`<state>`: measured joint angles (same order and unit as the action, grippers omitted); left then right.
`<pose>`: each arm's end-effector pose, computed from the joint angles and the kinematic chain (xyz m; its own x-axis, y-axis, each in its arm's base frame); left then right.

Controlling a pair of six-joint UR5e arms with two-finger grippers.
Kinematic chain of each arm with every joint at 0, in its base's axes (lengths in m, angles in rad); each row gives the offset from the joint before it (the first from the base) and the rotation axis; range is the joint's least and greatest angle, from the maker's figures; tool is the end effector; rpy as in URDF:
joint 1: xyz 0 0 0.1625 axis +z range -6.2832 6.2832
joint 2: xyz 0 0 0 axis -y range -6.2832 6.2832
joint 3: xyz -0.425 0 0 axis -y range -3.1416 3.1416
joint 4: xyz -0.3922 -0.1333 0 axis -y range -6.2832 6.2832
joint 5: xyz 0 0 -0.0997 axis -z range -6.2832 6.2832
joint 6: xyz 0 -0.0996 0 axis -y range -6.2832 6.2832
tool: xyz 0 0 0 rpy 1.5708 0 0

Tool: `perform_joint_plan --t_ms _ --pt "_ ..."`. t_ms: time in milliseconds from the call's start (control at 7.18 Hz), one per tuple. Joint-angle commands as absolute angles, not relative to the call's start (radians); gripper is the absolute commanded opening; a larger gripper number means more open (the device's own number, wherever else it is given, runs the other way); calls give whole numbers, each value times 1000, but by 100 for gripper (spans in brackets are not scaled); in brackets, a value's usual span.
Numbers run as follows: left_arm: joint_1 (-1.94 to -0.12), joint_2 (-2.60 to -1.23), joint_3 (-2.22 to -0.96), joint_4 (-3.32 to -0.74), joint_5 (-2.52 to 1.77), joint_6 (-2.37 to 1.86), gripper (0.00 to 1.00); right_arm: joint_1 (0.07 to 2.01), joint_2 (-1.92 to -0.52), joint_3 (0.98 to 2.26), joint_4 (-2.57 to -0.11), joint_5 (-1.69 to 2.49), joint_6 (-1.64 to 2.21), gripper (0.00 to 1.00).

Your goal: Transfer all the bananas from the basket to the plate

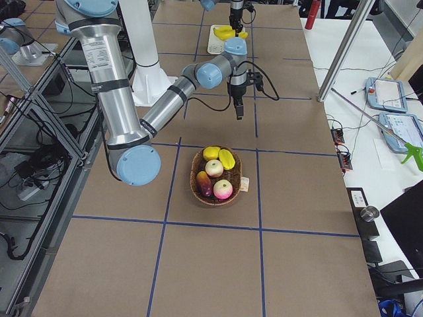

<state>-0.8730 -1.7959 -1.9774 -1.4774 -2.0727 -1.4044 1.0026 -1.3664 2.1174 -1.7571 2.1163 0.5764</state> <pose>0.2827 -0.4700 0.3690 0.6291 -0.5242 -0.5740 0.4148 0.8509 -0.3224 -0.2017 -0.4677 0.3296 0.7266 -0.1939 0.6591 0.0699 0.9752 0.2098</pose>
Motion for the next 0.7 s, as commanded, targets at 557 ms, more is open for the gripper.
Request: perform_joint_plan --t_ms 557 --pt "-882 -1721 -1623 -1971 -2023 -1519 0 1276 -1572 2059 -1755 2238 54 100"
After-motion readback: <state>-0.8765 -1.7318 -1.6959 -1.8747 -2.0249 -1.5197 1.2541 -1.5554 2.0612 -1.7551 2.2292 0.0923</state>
